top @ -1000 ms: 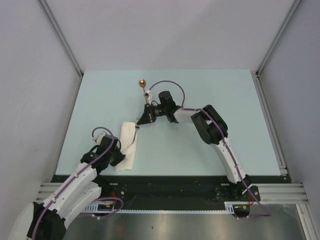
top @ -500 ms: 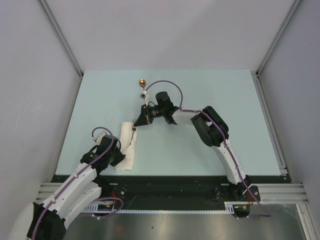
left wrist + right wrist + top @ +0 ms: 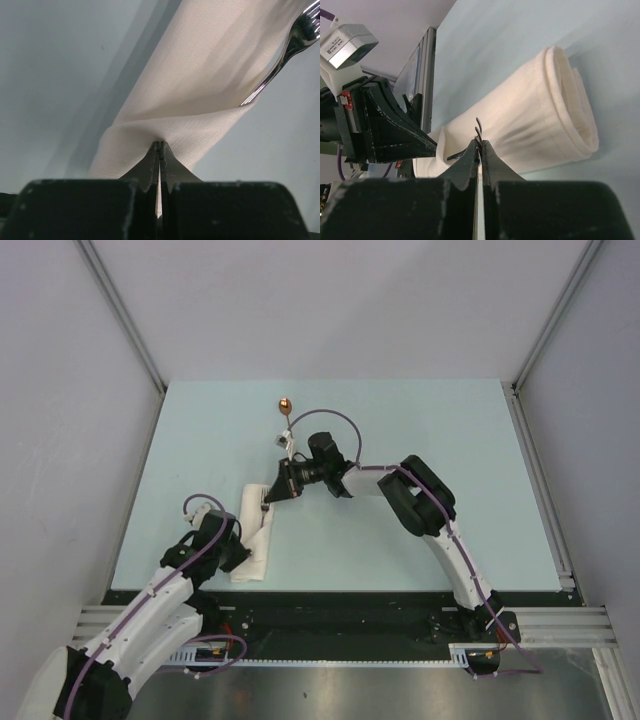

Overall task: Fold the napkin into a case and place the utensils inside
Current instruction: Stuff the fork at the center of the board.

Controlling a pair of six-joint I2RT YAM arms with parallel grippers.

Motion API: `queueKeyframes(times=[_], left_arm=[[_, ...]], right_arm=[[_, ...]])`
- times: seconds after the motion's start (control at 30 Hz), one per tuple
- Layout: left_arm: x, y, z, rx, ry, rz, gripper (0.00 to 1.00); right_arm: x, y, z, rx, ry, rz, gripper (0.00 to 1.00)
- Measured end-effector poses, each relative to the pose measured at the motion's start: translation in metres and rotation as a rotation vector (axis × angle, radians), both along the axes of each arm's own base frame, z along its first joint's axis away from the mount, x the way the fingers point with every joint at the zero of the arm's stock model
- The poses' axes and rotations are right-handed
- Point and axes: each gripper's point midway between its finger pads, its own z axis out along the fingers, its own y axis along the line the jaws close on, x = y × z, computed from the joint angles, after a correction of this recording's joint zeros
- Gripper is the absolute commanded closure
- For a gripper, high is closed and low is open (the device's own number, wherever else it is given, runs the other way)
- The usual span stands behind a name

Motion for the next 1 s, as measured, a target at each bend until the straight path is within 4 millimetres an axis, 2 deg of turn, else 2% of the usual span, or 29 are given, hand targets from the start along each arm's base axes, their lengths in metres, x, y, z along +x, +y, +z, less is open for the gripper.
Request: queueKeyframes(times=[0.13,0.3,0.4,0.43,0.57,0.67,0.87,1.0], left_arm=[[0.001,0.000,0.001,-0.004,-0.008,-0.001,0.99],[0.003,-0.002,0.005,-0.014,-0.027,-0.004,0.94],[0.006,-0.004,0.011,-0.029,-0.062,-0.009,0.75],[0.007,-0.005,0.014,-0.037,-0.078,-0.010,0.66],[0.011,-0.009,0.028,-0.065,-0.140,-0.034,0.52],[0.018,-0.013,0.048,-0.083,-0.209,-0.054,0.44],[0.041,-0.026,0.120,-0.120,-0.419,-0.140,0.31],[0.057,-0.035,0.154,-0.115,-0.522,-0.197,0.26]], right_arm=[[-0.005,-0.001,-0.004,0.001,0.025,0.002,0.98],[-0.007,-0.001,-0.008,0.004,0.050,0.006,0.87],[-0.009,-0.001,-0.014,-0.005,0.069,0.010,0.81],[-0.009,-0.001,-0.016,-0.010,0.076,0.010,0.79],[-0.009,-0.001,-0.020,-0.029,0.094,0.007,0.65],[-0.006,0.000,-0.017,-0.037,0.093,0.003,0.58],[0.001,0.000,-0.023,-0.098,0.109,-0.033,0.48],[0.016,0.002,-0.017,-0.154,0.124,-0.082,0.39]])
